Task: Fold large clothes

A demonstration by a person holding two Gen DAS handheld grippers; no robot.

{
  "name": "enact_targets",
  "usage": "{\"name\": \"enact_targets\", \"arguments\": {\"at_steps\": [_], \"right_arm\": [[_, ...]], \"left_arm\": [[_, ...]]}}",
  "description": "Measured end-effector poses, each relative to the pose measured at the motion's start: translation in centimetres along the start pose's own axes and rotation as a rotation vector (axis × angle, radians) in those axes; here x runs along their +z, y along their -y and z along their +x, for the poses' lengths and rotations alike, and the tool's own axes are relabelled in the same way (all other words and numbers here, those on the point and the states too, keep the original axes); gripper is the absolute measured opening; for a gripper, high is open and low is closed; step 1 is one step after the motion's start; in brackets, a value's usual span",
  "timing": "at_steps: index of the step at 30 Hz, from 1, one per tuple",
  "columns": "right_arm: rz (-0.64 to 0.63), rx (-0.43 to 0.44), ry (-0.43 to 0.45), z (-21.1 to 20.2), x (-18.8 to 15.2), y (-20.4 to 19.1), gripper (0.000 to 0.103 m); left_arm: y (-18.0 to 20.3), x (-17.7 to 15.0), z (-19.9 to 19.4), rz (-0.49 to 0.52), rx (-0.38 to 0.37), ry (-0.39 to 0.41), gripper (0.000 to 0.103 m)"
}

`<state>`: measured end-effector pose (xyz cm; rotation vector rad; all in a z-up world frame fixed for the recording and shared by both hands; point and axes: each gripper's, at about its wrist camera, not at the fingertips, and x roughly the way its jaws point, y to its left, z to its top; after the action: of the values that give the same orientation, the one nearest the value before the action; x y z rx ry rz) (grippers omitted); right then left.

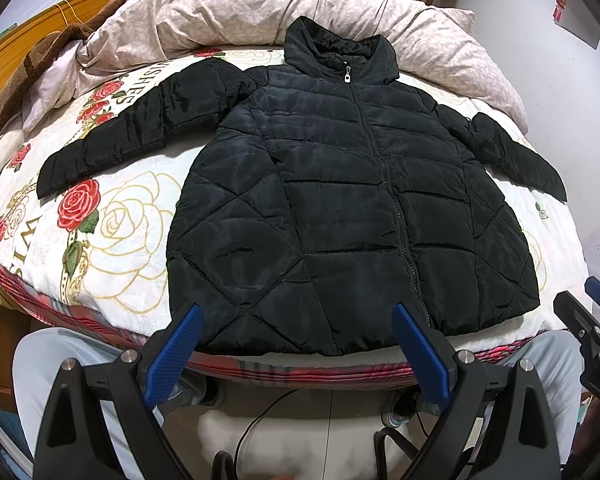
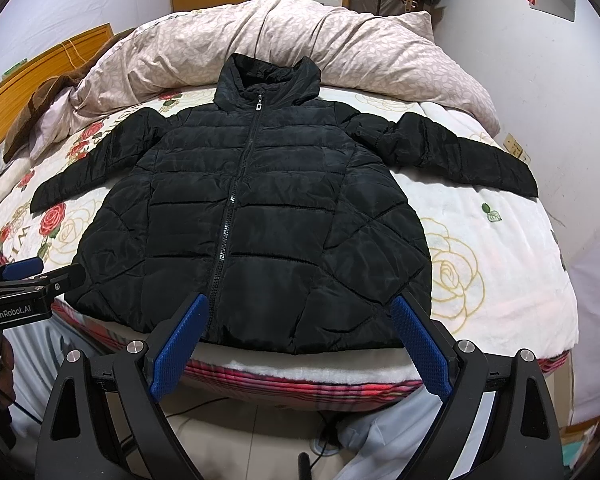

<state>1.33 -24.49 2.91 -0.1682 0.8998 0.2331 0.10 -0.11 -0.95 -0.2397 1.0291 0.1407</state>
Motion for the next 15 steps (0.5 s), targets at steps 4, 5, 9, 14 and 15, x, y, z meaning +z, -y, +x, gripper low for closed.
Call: {"name": "enact_targets", "arguments": {"at_steps": [4,5,9,14,15], "right_arm": [[-0.003,0.001,-0.004,0.3,0.0,-0.1,0.093],[-0.004,0.001,-0.004,0.3,0.2,-0.1,0.093],[-0.009,0.006,-0.005,0.9,0.7,-0.3,0.093],[-0.018,0.038,0.003,2.5,2.0,-0.5,0.093],[-0.023,0.044,0.004,2.9,2.4,-0.6,0.093]], "left_arm": [[-0.2,-0.2,0.4,0.000,0.004,-0.002,0.097],[-0.3,-0.2,0.5,0.000,0.006,0.000,0.097],[-0.9,0.4,0.9,-0.008,0.017,0.012,0.097],[-2.5,2.1,2.2,-0.023,0.043,0.033,0.097],[-3.0,2.4,2.7,-0.029,0.054,0.037,0.097]]}}
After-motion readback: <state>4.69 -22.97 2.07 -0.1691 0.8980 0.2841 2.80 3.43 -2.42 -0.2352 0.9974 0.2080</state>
